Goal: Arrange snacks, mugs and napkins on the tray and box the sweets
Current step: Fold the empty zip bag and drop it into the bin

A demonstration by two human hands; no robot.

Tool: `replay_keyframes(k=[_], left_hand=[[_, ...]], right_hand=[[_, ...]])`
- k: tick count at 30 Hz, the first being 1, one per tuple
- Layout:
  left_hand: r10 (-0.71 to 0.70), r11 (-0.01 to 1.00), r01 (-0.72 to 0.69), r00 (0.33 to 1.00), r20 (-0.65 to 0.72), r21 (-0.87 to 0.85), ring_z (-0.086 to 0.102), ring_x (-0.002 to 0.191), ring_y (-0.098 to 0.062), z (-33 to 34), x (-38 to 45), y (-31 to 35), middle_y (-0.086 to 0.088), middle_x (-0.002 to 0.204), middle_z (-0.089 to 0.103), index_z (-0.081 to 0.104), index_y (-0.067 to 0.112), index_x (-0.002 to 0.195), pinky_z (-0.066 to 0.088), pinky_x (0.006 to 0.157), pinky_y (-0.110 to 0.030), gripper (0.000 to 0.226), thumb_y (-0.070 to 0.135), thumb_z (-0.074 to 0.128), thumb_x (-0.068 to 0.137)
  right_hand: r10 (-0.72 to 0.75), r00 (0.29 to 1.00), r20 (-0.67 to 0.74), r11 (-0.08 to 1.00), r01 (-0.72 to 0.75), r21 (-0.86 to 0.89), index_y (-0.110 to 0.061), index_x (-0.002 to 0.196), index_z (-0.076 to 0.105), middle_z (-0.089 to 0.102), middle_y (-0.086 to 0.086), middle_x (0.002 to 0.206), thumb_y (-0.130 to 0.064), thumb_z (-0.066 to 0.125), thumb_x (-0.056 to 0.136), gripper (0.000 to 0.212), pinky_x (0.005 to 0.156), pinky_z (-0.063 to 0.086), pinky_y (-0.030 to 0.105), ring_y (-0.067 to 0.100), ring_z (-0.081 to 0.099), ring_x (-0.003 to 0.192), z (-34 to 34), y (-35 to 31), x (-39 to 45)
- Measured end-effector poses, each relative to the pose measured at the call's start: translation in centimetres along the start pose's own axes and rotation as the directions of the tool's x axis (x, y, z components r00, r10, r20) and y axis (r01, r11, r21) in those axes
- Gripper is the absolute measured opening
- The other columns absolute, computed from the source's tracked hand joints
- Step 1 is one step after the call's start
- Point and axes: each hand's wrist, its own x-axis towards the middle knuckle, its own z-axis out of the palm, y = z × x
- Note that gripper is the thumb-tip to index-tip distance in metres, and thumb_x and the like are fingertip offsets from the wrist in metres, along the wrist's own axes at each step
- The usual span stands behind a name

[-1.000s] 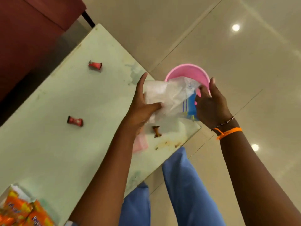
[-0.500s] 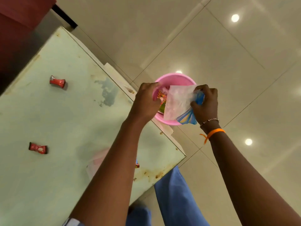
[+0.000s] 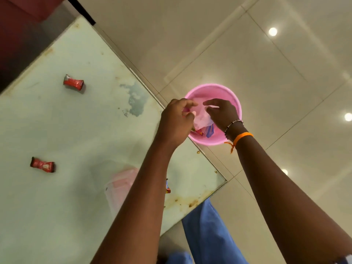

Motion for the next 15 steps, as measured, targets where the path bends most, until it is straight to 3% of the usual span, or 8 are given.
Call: replay_keyframes(k=[3, 5, 8, 10, 15], left_hand=[[0.003, 0.995, -0.015, 0.993, -0.115, -0.102, 0.058, 0.096, -0.01, -2.2, -2.6, -0.3, 0.0, 0.118, 0.059, 0.064, 0.022, 0.105, 0.041, 0.071, -0.008, 0.027, 0.007, 0.05, 0.087], [-0.028, 0.983, -0.008, 0.981, -0.193, -0.184, 0.056, 0.09, -0.001, -3.5, -4.7, -0.6, 0.003, 0.116, 0.061, 0.064, 0.025, 0.103, 0.041, 0.072, -0.004, 0.026, 0.009, 0.05, 0.088], [-0.115, 0.932, -0.006, 0.943, -0.313, -0.362, 0.058, 0.1, -0.007, -5.6, -9.1, -1.8, 0.004, 0.111, 0.064, 0.065, 0.027, 0.098, 0.049, 0.092, -0.027, 0.024, 0.01, 0.05, 0.088], [-0.155, 0.888, -0.033, 0.917, -0.367, -0.459, 0.06, 0.103, -0.012, -7.0, -12.4, -3.0, 0.004, 0.108, 0.064, 0.065, 0.029, 0.093, 0.05, 0.095, -0.039, 0.025, 0.01, 0.05, 0.087], [-0.254, 0.774, -0.111, 0.848, -0.466, -0.623, 0.062, 0.098, -0.017, -11.0, -22.6, -8.9, 0.012, 0.096, 0.063, 0.064, 0.03, 0.088, 0.053, 0.091, -0.039, 0.028, 0.007, 0.049, 0.087]], right_hand=[[-0.081, 0.996, -0.031, 0.977, 0.085, 0.194, -0.023, 0.086, 0.069, 0.07, 0.009, 0.102, -0.011, 0.051, 0.084, 0.022, 0.093, 0.05, 0.048, 0.028, 0.065, 0.094, 0.1, -3.8, -4.3], [-0.128, 0.991, -0.033, 0.946, 0.132, 0.296, -0.025, 0.078, 0.066, 0.067, 0.006, 0.089, -0.007, 0.05, 0.086, 0.025, 0.085, 0.055, 0.042, 0.025, 0.066, 0.085, 0.3, -6.2, -7.6], [-0.233, 0.972, -0.014, 0.889, 0.219, 0.401, -0.012, 0.086, 0.064, 0.063, 0.002, 0.082, -0.001, 0.047, 0.087, 0.02, 0.065, 0.053, 0.019, 0.014, 0.06, 0.069, 1.9, -9.4, -13.7], [-0.276, 0.961, 0.009, 0.871, 0.246, 0.424, -0.017, 0.079, 0.062, 0.062, -0.003, 0.077, 0.0, 0.047, 0.086, 0.024, 0.059, 0.05, 0.015, 0.012, 0.059, 0.065, 3.6, -10.9, -17.4], [-0.375, 0.917, 0.136, 0.854, 0.285, 0.436, -0.024, 0.073, 0.06, 0.06, -0.003, 0.072, 0.002, 0.046, 0.086, 0.032, 0.057, 0.047, 0.016, 0.011, 0.057, 0.061, 10.3, -12.7, -27.9]])
